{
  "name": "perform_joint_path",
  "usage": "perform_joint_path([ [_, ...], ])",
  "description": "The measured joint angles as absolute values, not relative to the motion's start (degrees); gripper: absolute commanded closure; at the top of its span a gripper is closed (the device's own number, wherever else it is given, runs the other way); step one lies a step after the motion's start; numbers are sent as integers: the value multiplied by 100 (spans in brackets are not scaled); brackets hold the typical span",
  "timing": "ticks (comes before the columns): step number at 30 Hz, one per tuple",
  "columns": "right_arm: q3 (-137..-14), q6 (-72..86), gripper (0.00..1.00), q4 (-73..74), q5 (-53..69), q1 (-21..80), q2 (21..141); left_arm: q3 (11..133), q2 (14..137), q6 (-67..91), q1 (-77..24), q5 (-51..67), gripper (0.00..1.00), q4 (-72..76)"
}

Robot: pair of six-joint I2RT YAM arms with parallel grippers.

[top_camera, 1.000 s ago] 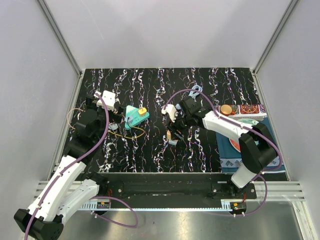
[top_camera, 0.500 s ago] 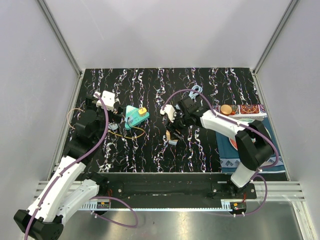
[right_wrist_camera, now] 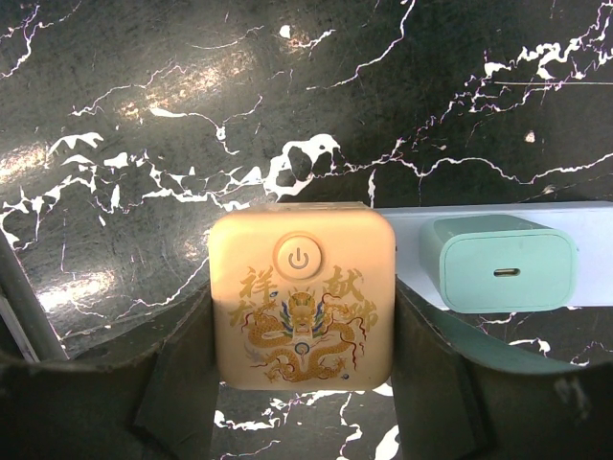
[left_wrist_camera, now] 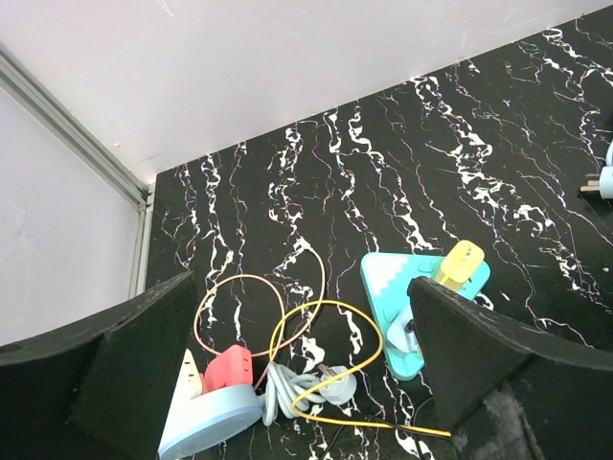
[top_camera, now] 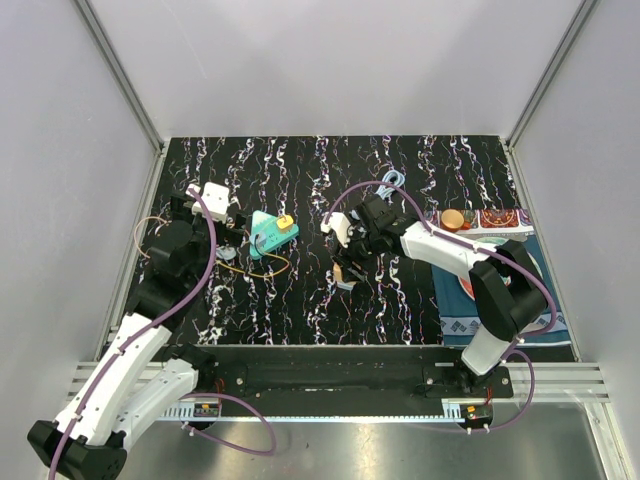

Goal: Insert the plug
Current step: Insert the plug into the socket.

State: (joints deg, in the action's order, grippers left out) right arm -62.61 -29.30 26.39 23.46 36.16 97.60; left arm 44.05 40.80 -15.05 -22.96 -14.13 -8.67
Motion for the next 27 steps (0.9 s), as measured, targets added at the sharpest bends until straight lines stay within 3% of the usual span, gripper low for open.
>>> perform_joint_path([
  [11, -6263, -2921, 100, 2639, 2346, 3616, 9815, 4346, 4080, -1520, -2296, -1413, 1, -803],
  [14, -6270, -2908, 82, 2646, 2344, 3616, 9813, 4346, 4080, -1520, -2296, -1413, 1, -799],
  [19, -6453, -2904, 36, 2836, 2320, 3625, 9778, 4346, 4080, -1520, -2296, -1413, 1, -799],
  [25, -6871, -2681, 9, 3732, 2064, 3612, 9883, 4346, 4053, -1522, -2296, -1415, 1, -797],
  [27, -7028, -2563, 5, 4150, 1973, 3594, 9874, 4346, 4053, -1527, -2296, -1415, 1, -797],
])
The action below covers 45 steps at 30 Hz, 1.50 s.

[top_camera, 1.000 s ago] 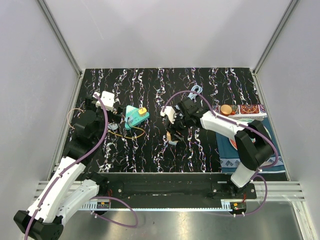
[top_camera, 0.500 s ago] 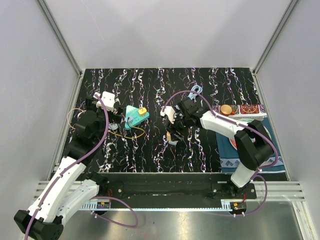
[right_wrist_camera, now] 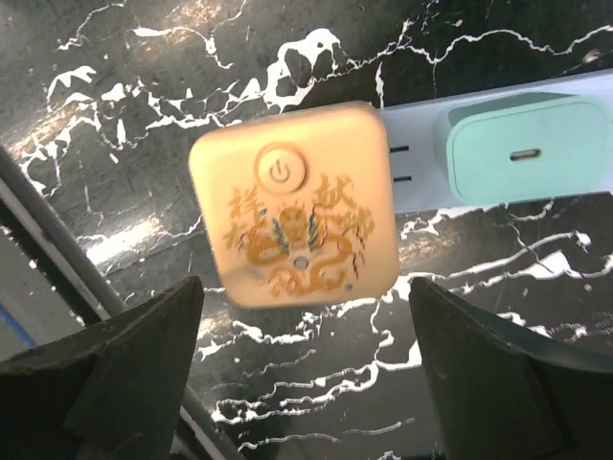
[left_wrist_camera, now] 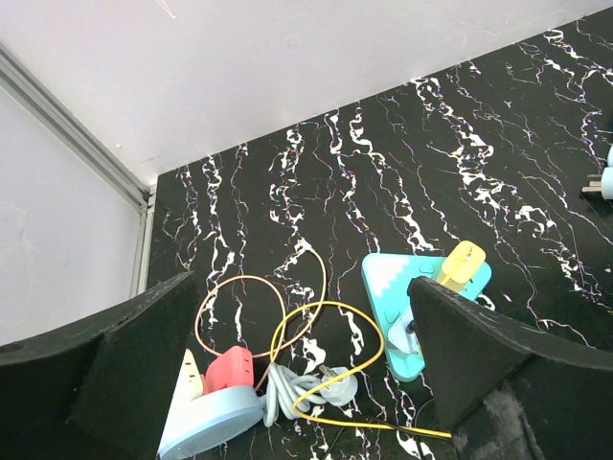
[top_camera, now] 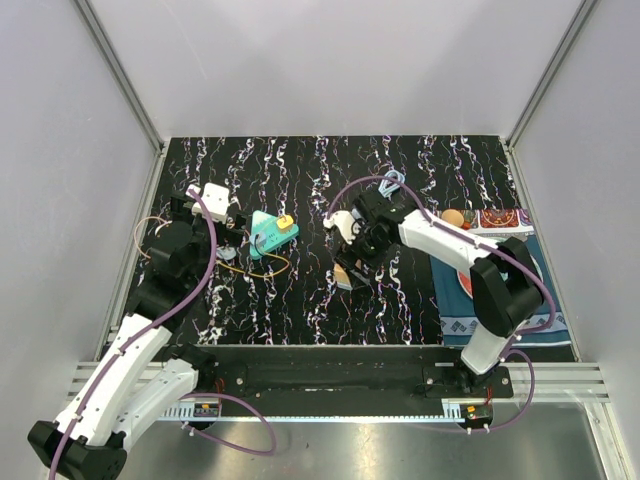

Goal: Insert the plug
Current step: Insert the plug into the socket.

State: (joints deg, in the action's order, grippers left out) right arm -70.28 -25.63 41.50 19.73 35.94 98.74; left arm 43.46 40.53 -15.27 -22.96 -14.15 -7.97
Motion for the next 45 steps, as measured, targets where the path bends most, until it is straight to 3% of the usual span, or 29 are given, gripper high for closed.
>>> perform_joint_path([
  [10, -8475, -2370, 4, 5223, 1271, 4082, 9631, 4346, 4025, -1553, -2296, -1426, 1, -797],
  [21, -9570, -2469, 4, 6200, 316, 4525, 11107, 4292, 3791, -1627, -2296, -1645, 1, -661],
  [34, -10388, -2532, 13, 6720, 113, 4683, 11863, 4259, 3754, -1632, -2296, -1719, 1, -633],
  [38, -10388, -2539, 25, 6862, 113, 4698, 11992, 4259, 3754, -1632, -2296, -1721, 1, -633],
  [42, -10348, -2582, 53, 6888, 104, 4698, 12001, 4259, 3756, -1632, -2296, -1721, 1, -633],
  [43, -10344, -2604, 64, 6888, 99, 4698, 11998, 4259, 3756, -1632, -2296, -1721, 1, -633],
  [45, -10311, -2611, 71, 6879, 102, 4698, 11987, 4259, 3756, -1632, -2296, -1721, 1, -633],
])
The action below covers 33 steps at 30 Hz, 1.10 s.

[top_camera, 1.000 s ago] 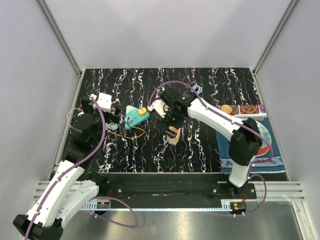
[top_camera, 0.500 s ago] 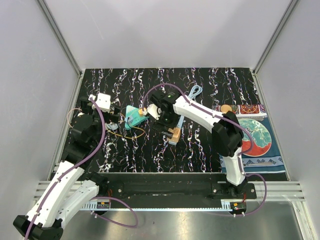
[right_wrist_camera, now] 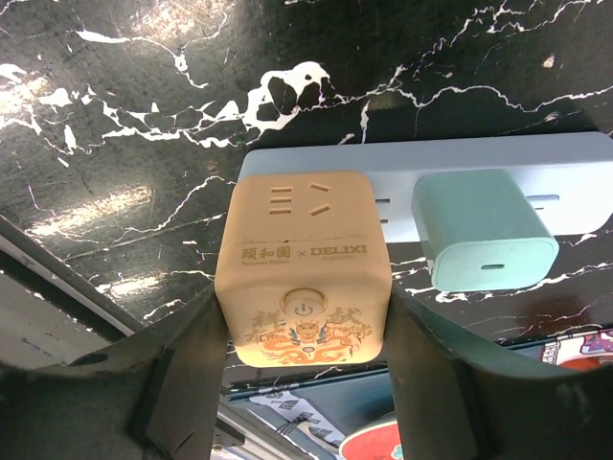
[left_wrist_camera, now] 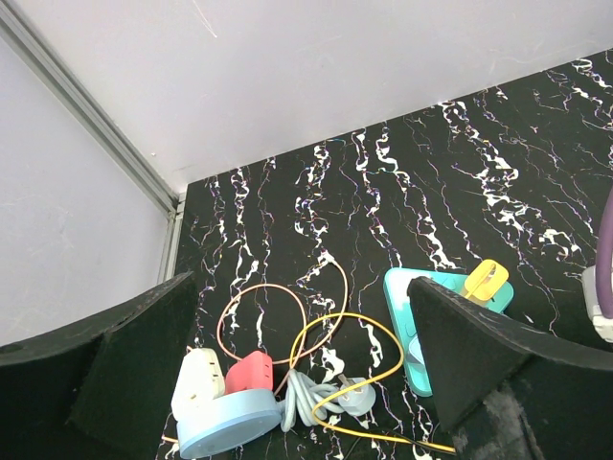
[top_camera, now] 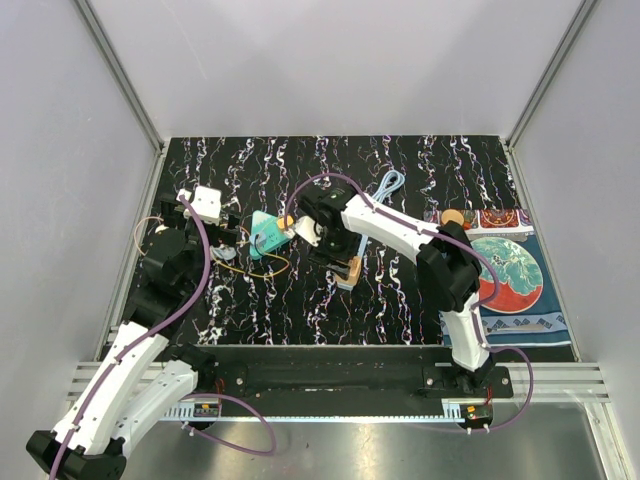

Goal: Insert the plug
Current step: Insert the plug into the socket.

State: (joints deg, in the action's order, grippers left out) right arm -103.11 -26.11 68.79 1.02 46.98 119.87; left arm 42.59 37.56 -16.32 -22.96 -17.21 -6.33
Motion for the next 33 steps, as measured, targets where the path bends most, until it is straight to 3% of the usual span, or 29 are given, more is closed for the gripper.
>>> perform_joint_path([
  [1, -10276, -2613, 82, 6862, 104, 4698, 11963, 4259, 3756, -1632, -2296, -1721, 1, -633],
  [4, -10127, -2626, 100, 6794, 106, 4698, 11872, 4259, 3756, -1632, -2296, -1721, 1, -633],
  [14, -9006, -2770, 100, 5931, 58, 4692, 11209, 4259, 3754, -1653, -2296, -1723, 1, -633],
  [26, -9944, -2766, 100, 6615, 58, 4720, 11931, 4259, 3754, -1671, -2296, -1745, 1, -633],
  [33, -9511, -2755, 100, 6261, 58, 4724, 11730, 4259, 3741, -1673, -2296, -1772, 1, -633],
])
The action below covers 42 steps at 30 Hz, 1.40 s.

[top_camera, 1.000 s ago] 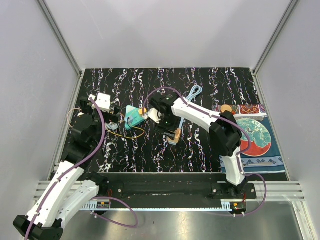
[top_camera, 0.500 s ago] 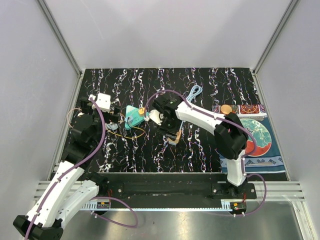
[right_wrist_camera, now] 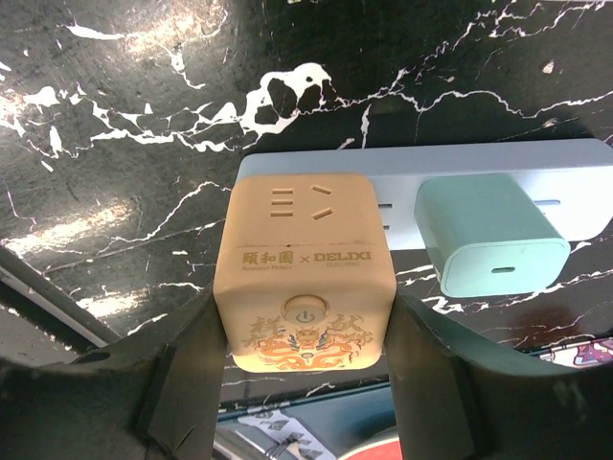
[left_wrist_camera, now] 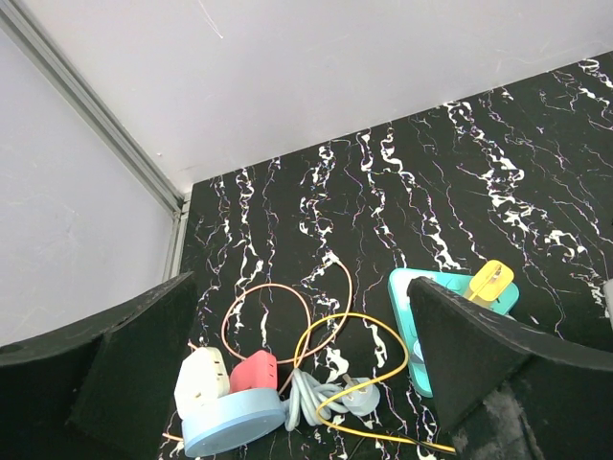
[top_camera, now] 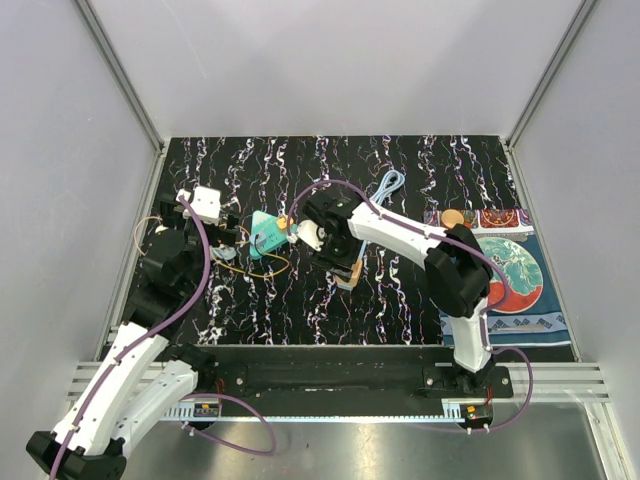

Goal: Insert the plug
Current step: Insert the plug into the socket, then reset both arms

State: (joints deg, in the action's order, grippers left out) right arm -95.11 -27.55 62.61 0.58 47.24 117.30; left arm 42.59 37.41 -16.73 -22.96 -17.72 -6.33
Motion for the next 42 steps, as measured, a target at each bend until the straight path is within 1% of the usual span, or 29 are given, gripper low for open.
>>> perform_joint_path([
  [3, -9172, -2738, 100, 5948, 60, 4724, 11502, 4259, 3715, -1673, -2296, -1782, 1, -633],
  [7, -9000, -2718, 84, 5695, 58, 4724, 11365, 4259, 3710, -1673, -2296, -1787, 1, -635],
  [8, -8993, -2714, 75, 5680, 58, 4724, 11340, 4259, 3708, -1673, -2296, -1787, 1, -633],
  [9, -9006, -2709, 52, 5677, 58, 4724, 11310, 4259, 3708, -1675, -2296, -1789, 1, -633],
  [10, -9043, -2700, 44, 5680, 58, 4724, 11281, 4259, 3708, -1675, -2296, -1793, 1, -633],
  [11, -9061, -2698, 37, 5690, 64, 4724, 11273, 4259, 3708, -1675, -2296, -1804, 1, -633],
  [12, -9094, -2694, 26, 5710, 67, 4724, 11281, 4259, 3708, -1675, -2296, -1811, 1, -633],
  [15, -9192, -2582, 11, 5717, 128, 4724, 11303, 4259, 3708, -1675, -2296, -1824, 1, -633],
  [16, -9247, -2510, 2, 5671, 158, 4724, 11319, 4259, 3708, -1675, -2296, -1824, 1, -633],
  [18, -9404, -2370, 0, 5575, 191, 4724, 11316, 4259, 3708, -1673, -2296, -1826, 1, -633],
  [25, -9743, -1653, 0, 4895, 43, 4552, 10833, 4270, 3795, -1389, -2198, -1826, 1, -650],
  [29, -9603, -784, 0, 4449, -596, 4077, 10237, 4375, 4027, -956, -1841, -1772, 1, -777],
  [35, -8792, 950, 0, 4117, -2222, 3177, 8768, 4611, 4370, 67, -1041, -1531, 1, -1212],
  [38, -8361, 1664, 0, 4040, -3074, 3144, 7929, 4648, 4263, 666, -602, -1341, 1, -1566],
  [42, -7397, 2058, 0, 3568, -3562, 3190, 6420, 4956, 4051, 1271, -272, -1144, 1, -2248],
])
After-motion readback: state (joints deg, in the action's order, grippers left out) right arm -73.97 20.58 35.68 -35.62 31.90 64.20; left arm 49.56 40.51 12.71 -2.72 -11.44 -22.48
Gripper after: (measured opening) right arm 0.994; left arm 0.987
